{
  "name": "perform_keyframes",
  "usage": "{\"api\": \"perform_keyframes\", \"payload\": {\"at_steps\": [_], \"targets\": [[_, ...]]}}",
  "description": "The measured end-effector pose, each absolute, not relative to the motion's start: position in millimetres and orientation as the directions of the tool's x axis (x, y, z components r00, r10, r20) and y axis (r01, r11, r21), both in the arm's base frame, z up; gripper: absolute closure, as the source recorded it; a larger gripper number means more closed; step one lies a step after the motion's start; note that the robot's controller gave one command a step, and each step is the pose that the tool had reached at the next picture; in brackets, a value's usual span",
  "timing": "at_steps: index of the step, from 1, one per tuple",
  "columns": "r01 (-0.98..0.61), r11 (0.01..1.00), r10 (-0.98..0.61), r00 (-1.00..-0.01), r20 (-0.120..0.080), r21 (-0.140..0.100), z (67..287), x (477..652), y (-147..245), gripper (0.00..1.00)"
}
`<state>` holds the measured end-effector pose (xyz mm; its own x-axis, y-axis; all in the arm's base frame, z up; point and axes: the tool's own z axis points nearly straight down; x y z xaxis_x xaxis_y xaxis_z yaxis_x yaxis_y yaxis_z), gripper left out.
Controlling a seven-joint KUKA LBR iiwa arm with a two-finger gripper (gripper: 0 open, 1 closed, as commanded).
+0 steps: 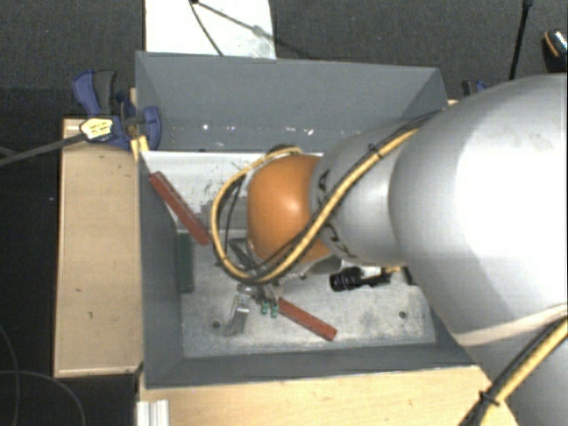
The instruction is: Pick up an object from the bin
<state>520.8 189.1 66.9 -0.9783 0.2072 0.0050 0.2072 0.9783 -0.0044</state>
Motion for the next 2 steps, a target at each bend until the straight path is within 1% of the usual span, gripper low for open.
{"api": "perform_keyframes", "payload": {"at_steps": [1,2], "targets": [[0.202,0.979,0.202,-0.979,0.003,-0.005,69.6,490.9,125.1,0.00],[0.201,0.980,0.201,-0.980,0.000,0.001,70.2,491.9,130.0,1.00]]}}
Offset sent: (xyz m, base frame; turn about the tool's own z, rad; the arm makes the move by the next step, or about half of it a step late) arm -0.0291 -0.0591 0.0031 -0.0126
